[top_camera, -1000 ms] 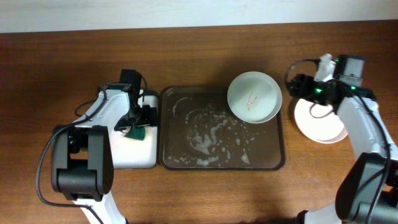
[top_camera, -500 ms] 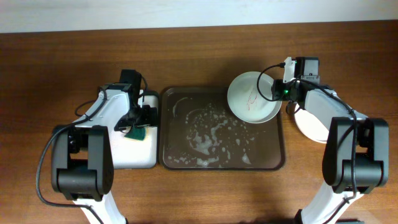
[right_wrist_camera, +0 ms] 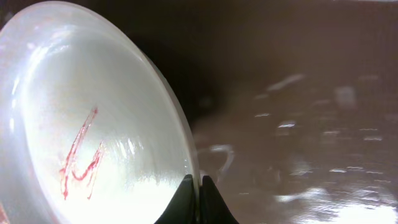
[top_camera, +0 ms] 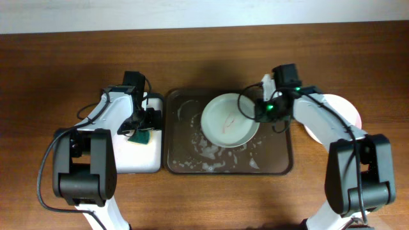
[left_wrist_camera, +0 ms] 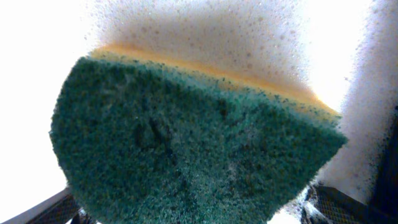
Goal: Clean dirty plates on tray and stack at the side
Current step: 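Drag the pale green plate to the tray centre with the right gripper, then grasp the sponge and dip it in the soapy foam with the left gripper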
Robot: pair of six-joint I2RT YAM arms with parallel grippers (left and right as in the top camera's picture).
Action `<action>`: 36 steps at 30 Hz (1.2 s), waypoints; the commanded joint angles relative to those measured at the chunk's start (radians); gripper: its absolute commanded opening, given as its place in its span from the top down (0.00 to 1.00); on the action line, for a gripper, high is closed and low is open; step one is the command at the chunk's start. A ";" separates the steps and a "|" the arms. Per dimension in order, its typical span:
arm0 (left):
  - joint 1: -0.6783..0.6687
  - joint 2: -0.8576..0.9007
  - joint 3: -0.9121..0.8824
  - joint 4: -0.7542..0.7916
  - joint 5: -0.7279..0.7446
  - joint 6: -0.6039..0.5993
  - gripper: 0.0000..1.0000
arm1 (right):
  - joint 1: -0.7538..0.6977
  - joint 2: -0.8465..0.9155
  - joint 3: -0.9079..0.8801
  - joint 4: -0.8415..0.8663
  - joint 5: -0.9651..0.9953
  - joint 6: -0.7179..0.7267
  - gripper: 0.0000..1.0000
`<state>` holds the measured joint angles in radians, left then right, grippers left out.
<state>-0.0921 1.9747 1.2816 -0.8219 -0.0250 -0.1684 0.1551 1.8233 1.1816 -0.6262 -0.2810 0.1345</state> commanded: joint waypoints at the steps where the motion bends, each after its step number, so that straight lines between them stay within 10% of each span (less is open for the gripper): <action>1: 0.003 0.025 -0.011 -0.001 -0.003 0.006 0.05 | 0.093 -0.008 -0.001 -0.001 -0.022 0.043 0.96; 7: 0.003 0.025 -0.011 -0.002 0.011 0.005 0.17 | 0.126 0.024 -0.001 0.002 -0.022 0.092 0.75; 15: 0.003 0.025 -0.011 -0.017 0.011 0.005 1.00 | 0.126 0.113 -0.032 -0.052 -0.022 0.092 0.68; 36: 0.003 -0.270 0.032 0.053 -0.028 0.009 1.00 | 0.126 0.113 -0.032 -0.047 -0.021 0.092 0.67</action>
<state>-0.0921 1.7409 1.2942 -0.7918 -0.0338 -0.1677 0.2806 1.9106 1.1683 -0.6758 -0.3126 0.2283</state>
